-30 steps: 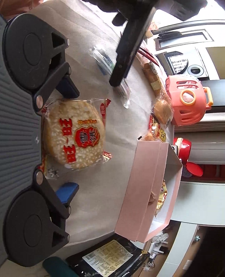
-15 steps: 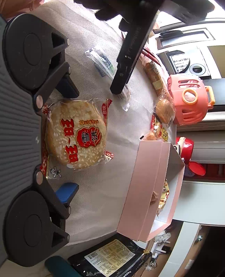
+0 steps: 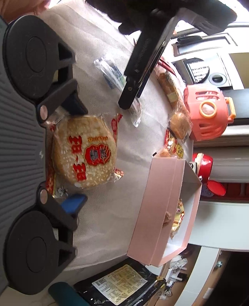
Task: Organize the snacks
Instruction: 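Grasp the round sesame cake pack with the right gripper while the left gripper holds the clear packet, then carry both packs over the pink box and open both grippers to drop them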
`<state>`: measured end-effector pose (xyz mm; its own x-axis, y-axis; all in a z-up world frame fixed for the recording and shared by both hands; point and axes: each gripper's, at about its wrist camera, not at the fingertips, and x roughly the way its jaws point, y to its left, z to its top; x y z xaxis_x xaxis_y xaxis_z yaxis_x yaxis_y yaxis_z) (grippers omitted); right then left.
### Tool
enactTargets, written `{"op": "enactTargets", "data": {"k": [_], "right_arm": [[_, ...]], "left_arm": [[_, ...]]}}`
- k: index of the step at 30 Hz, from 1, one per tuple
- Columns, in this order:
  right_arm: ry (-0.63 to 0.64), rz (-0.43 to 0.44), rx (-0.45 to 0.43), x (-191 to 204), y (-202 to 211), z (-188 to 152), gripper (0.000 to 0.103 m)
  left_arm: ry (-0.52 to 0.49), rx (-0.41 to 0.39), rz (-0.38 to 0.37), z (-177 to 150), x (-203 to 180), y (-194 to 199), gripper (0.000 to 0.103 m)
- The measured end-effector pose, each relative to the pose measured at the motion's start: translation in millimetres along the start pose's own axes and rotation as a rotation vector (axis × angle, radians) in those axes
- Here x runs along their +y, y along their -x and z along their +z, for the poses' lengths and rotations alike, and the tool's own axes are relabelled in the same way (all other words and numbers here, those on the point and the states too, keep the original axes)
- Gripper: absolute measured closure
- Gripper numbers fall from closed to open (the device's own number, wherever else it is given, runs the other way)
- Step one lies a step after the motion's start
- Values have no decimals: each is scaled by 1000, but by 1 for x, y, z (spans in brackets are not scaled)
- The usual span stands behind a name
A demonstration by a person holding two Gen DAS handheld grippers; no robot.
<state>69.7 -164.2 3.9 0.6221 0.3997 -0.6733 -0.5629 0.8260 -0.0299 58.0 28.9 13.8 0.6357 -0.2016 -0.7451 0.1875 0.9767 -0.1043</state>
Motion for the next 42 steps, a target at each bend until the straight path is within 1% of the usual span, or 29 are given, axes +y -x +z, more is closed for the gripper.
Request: {"op": "enactTargets", "data": {"k": [2,4,6,7,9,11,13,14,15,16,19,21,23,24,26,27,28,29,30,31,32,33,35,36,38,40,42], "right_arm": [[16,-5,-2,0,6,0,19],[39,-12,-12,-3,17,3,20],[46,-32,-66,-10,35,15,20],[46,-45,-106,-15,47,27,20],[34,-71,-210,-27,76,57,20],[2,-96,-318,-42,106,92,20],[-46,-108,-397,-57,130,127,19],[-68,-112,-424,-65,138,144,19],[-85,-121,-445,-71,143,160,19],[-97,-133,-457,-77,146,174,19],[-121,-170,-438,-93,138,213,19],[-135,-215,-421,-102,126,229,19],[-151,-237,-390,-114,108,237,19],[-164,-238,-372,-119,98,239,19],[-191,-236,-325,-131,73,241,19],[-205,-233,-298,-136,60,241,19],[-215,-230,-268,-140,45,239,19],[-220,-230,-236,-144,30,238,19],[-222,-232,-199,-146,15,237,19],[-223,-236,-165,-146,1,236,19],[-224,-237,-137,-146,-11,235,19],[-223,-234,-118,-146,-21,233,19],[-218,-225,-101,-144,-35,229,19],[-214,-218,-100,-143,-41,228,19],[-216,-194,-106,-141,-53,229,19],[-229,-144,-96,-139,-68,236,18],[-243,-74,-58,-134,-78,238,18]], "left_arm": [[-15,-1,-2,-6,-8,8,63],[-27,-13,-46,-8,-14,21,63],[-47,-60,-60,1,-21,42,63],[-59,-102,-61,11,-25,54,63],[-63,-211,-65,36,-29,81,63],[-32,-332,-90,67,-30,109,63],[15,-448,-116,98,-30,131,63],[32,-494,-125,113,-30,137,63],[45,-523,-131,129,-31,140,63],[53,-533,-138,144,-30,138,63],[101,-502,-155,182,-24,112,63],[127,-462,-152,199,-18,83,62],[144,-419,-142,209,-13,48,62],[167,-396,-157,214,-9,30,62],[247,-336,-240,218,3,-11,61],[271,-286,-273,218,7,-35,61],[275,-231,-276,219,9,-59,61],[268,-196,-251,219,10,-79,62],[257,-194,-210,218,11,-92,63],[253,-213,-177,218,13,-99,63],[266,-235,-159,217,16,-100,63],[290,-251,-158,212,21,-93,63],[297,-296,-192,207,33,-74,63],[285,-328,-192,205,37,-62,63],[276,-394,-137,197,40,-38,63],[299,-405,-88,181,51,-19,63],[340,-400,-84,159,69,-2,63]]}}
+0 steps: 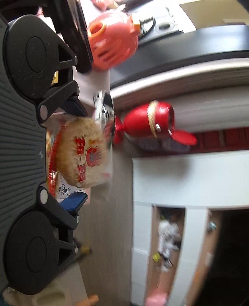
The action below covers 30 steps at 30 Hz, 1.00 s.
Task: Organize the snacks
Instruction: 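Carry both packs over the pink box and open both grippers to drop them, then grasp the brown jerky packet with the left gripper while the right gripper reaches the orange packet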
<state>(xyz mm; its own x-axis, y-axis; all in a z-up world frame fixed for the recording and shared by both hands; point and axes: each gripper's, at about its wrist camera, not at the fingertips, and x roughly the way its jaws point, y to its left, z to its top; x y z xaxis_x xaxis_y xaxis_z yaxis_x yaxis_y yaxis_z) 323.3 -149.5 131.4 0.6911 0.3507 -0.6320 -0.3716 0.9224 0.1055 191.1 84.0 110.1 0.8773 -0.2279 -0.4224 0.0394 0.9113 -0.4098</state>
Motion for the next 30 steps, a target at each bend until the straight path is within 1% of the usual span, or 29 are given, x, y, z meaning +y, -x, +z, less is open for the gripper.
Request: {"op": "enactTargets", "data": {"k": [1,3,4,6,7,9,11,13,15,18,20,21,23,25,26,28,30], "right_arm": [[-8,15,6,0,-3,1,18],[-4,16,-10,4,-5,-1,18],[4,11,-18,9,-4,-3,18],[11,-12,-26,19,-2,-5,17],[15,-14,-20,24,-1,-8,17],[33,8,10,39,-2,-13,17],[72,42,41,60,0,-21,17],[134,67,72,88,-4,-30,17],[188,89,108,117,-14,-37,16],[209,129,174,152,-36,-39,16],[207,129,198,167,-54,-37,16],[206,110,200,172,-61,-37,16],[223,42,201,179,-75,-33,19],[246,-11,213,183,-90,-28,35],[239,-18,226,182,-98,-25,37],[193,-5,261,179,-114,-17,37],[138,0,281,176,-131,-12,37]], "left_arm": [[29,-6,7,-5,13,14,63],[80,-36,52,-15,41,43,63],[100,-47,91,-21,54,56,63],[158,-44,191,-30,79,75,63],[185,-44,226,-36,90,84,63],[205,-65,274,-46,109,102,63],[201,-67,312,-56,118,117,63],[211,-44,299,-62,128,127,63],[205,-32,256,-68,132,134,63],[160,-20,217,-74,127,140,63],[136,-16,204,-79,119,139,63],[123,-11,197,-83,115,138,63],[103,12,173,-87,110,135,63],[96,20,139,-91,109,134,63],[100,21,123,-93,109,133,63],[116,24,96,-97,109,129,63],[117,27,84,-100,109,128,63]]}}
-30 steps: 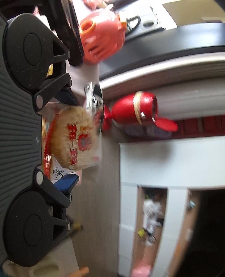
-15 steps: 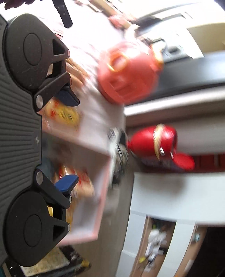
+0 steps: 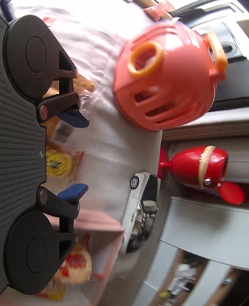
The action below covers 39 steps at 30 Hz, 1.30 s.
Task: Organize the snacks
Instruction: 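Grasp the brown jerky packet with the left gripper while the right gripper reaches the orange packet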
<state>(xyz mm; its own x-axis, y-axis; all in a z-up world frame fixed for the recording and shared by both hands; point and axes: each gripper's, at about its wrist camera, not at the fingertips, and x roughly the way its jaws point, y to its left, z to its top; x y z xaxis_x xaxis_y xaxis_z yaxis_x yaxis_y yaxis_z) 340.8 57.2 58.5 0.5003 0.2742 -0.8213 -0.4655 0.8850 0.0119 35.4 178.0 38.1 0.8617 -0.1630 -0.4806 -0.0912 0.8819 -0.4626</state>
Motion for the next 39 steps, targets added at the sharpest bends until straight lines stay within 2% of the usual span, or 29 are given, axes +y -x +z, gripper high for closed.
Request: {"op": "enactTargets", "data": {"k": [4,7,8,10,11,20,23,26,29,30,33,37,39], "right_arm": [[-6,15,26,3,-23,8,36],[-7,72,96,8,-34,1,37],[8,74,94,11,-32,-4,37],[54,99,114,19,-22,-17,46],[63,127,138,21,-17,-25,47],[80,272,255,15,39,-97,47],[150,267,179,12,72,-125,47],[211,194,62,7,97,-139,47],[210,120,-29,-10,114,-148,42],[211,99,-54,-15,117,-152,39],[205,63,-95,-29,121,-170,38],[164,46,-122,-43,117,-190,38],[128,43,-128,-50,114,-198,38]], "left_arm": [[-3,-8,30,-3,6,3,63],[31,-41,47,1,16,11,63],[48,-51,49,2,20,13,63],[75,-61,54,4,26,14,63],[84,-62,57,4,27,13,63],[72,-10,31,-2,14,3,63],[48,9,27,-4,5,0,63],[25,37,21,-1,-6,-9,63],[-18,89,-24,9,-26,-33,63],[-30,112,-49,14,-33,-44,63],[-57,175,-92,31,-58,-92,63],[-123,203,-53,47,-83,-164,63],[-186,263,-41,48,-91,-195,73]]}}
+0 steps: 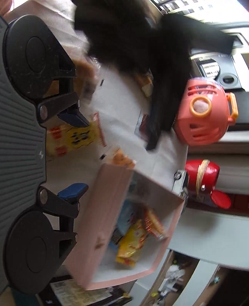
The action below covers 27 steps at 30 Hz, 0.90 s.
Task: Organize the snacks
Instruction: 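Grasp the brown jerky packet with the left gripper while the right gripper reaches the orange packet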
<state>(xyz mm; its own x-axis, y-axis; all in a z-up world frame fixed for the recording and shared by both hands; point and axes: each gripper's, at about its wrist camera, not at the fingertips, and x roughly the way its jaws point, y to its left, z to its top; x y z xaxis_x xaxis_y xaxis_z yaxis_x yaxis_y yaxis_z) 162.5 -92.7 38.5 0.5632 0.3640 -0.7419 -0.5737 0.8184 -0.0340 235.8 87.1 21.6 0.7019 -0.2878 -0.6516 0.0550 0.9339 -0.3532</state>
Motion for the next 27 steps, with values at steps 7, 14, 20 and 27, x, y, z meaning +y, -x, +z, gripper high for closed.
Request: {"op": "enactTargets", "data": {"k": [7,14,20,27], "right_arm": [[-72,18,-57,-18,-2,-8,38],[-81,93,-93,-9,-24,6,41],[-88,110,-35,1,-44,10,72],[-47,70,-67,9,-31,-18,69]], "left_arm": [[-112,105,-128,-23,-7,4,81],[-17,126,-195,-38,10,35,80],[84,-32,201,-18,44,54,80],[99,-38,253,-3,45,18,78]]}}
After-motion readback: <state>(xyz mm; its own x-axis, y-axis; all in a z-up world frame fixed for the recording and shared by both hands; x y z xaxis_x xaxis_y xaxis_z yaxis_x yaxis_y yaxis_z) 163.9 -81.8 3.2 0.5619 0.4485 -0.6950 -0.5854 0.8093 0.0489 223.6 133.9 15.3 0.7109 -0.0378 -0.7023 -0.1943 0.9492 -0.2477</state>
